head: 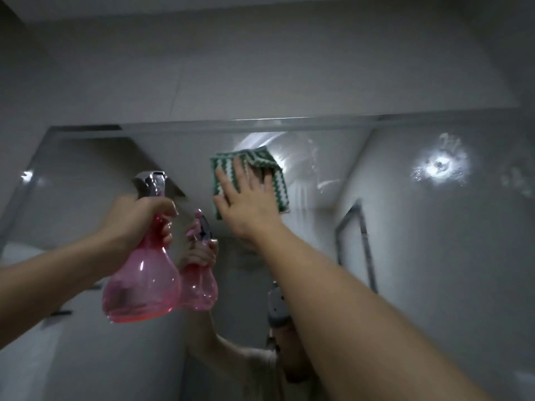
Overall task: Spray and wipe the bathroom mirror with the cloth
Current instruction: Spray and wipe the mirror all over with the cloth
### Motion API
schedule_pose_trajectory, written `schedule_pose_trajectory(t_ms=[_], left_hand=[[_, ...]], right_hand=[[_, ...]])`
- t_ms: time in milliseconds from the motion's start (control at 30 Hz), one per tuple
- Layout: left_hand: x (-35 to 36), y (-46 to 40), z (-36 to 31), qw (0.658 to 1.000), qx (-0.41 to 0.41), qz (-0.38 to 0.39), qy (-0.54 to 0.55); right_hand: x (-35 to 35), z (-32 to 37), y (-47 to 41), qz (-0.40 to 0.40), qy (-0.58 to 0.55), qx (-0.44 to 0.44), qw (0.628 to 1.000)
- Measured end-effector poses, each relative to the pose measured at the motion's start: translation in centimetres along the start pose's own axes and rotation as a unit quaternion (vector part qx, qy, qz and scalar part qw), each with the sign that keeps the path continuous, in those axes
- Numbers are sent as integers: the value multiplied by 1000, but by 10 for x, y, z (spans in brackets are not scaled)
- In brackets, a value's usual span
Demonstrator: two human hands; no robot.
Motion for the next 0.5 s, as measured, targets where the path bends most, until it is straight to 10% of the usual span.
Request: schedule_pose_trajectory(t_ms=[500], left_hand=[[107,71,-26,999,-26,6,-18]], right_hand=[[-15,-147,77,6,7,-32,999]])
Point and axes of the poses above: each hand's wrist, its own y-axis away from the middle knuckle, its own x-axis out of the palm, z = x × y, the point moved 2 cm from there along -y, towards the middle knuckle, and after that the axes turned 9 degrees about x, right-handed, at the moved point
